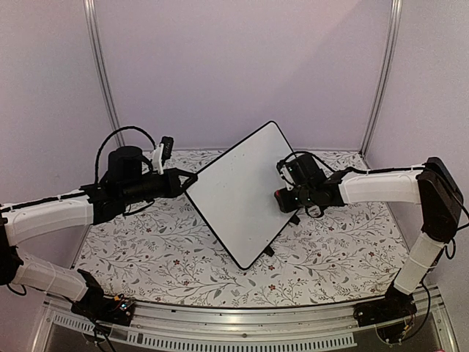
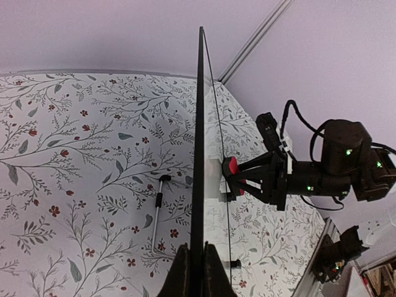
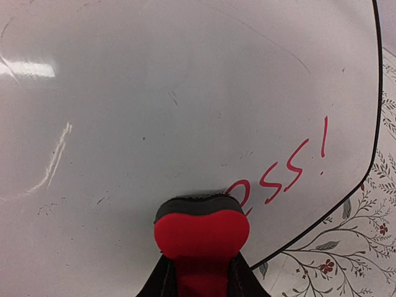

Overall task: Erase the whiteboard
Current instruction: Erase the whiteboard on the whiteboard stand.

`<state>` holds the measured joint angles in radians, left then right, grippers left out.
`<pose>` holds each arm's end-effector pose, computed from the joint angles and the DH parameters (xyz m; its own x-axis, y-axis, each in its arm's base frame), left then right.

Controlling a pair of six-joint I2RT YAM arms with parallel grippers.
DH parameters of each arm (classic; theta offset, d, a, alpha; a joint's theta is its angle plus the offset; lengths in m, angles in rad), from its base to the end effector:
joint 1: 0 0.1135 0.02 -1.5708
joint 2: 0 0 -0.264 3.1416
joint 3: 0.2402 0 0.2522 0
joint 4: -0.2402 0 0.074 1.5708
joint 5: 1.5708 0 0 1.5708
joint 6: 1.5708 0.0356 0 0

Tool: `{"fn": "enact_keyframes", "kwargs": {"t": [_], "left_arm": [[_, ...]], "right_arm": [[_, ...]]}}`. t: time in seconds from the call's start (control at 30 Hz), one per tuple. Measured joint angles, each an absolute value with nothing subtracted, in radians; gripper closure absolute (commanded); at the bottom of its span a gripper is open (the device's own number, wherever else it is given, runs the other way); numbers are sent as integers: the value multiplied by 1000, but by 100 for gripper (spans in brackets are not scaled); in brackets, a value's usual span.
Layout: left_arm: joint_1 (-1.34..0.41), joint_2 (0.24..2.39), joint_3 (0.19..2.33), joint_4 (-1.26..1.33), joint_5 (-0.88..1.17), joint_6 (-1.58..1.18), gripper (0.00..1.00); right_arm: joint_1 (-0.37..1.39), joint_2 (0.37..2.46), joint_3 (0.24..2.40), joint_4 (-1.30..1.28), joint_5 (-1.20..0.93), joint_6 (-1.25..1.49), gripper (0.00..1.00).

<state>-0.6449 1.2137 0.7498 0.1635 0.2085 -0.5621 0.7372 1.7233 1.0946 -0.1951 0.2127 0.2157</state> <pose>0.2174 -0.1728 0.2727 -0.5977 -0.2028 -0.7756 0.5053 0.6558 -0.5609 0.2771 0.2414 0.1991 -0.6485 -0.3063 -0.6968 -0.4218 0.9067 -0.0059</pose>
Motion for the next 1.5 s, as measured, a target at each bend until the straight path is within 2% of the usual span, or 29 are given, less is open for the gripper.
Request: {"fn": "enact_keyframes", "kwargs": {"t": [0.43, 0.9, 1.5], "left_arm": [[-645, 1213, 750, 162, 208, -562, 100], [-645, 1213, 750, 167, 216, -562, 100], [-645, 1213, 750, 166, 213, -562, 100]], "right_arm": [[739, 1698, 1011, -111, 162, 187, 77], [727, 1666, 883, -135, 184, 208, 78], [700, 1735, 1123, -211, 204, 195, 77]]}}
